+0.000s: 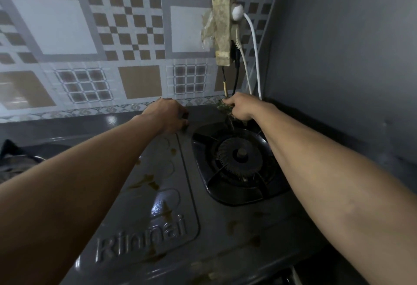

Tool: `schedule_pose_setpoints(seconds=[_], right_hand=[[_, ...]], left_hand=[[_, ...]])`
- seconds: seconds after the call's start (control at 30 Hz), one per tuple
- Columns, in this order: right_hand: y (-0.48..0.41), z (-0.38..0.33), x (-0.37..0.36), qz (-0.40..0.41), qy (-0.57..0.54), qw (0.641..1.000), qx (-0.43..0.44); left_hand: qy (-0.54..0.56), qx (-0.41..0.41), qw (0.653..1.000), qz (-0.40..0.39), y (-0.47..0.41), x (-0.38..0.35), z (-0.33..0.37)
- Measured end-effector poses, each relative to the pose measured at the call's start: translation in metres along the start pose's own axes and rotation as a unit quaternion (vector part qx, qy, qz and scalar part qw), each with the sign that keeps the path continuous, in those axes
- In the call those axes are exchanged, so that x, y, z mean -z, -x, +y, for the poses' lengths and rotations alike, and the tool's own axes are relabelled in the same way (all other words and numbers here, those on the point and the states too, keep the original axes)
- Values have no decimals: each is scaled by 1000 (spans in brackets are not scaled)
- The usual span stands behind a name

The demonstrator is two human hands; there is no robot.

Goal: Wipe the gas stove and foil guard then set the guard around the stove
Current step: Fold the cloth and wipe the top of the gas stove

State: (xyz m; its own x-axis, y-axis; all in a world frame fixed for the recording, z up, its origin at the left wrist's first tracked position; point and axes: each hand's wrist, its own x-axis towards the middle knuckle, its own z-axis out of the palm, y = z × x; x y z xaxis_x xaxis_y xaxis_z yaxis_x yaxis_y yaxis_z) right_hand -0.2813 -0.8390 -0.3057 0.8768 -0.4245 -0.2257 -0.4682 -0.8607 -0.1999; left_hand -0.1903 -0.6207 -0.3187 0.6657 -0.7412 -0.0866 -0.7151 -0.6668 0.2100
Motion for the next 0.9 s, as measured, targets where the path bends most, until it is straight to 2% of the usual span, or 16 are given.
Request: schedule_pose_setpoints(seconds=[0.33, 0.5, 0.9], right_hand=[[-11, -61, -3, -44, 21, 997, 65], [-14, -88, -18, -36, 20, 995, 90], [4, -146, -45, -67, 31, 986, 152]], left_hand=[[4, 73, 997, 4, 40, 18, -51], [-12, 106, 994, 14, 62, 25, -78], [-65, 116, 991, -29, 101, 32, -106]])
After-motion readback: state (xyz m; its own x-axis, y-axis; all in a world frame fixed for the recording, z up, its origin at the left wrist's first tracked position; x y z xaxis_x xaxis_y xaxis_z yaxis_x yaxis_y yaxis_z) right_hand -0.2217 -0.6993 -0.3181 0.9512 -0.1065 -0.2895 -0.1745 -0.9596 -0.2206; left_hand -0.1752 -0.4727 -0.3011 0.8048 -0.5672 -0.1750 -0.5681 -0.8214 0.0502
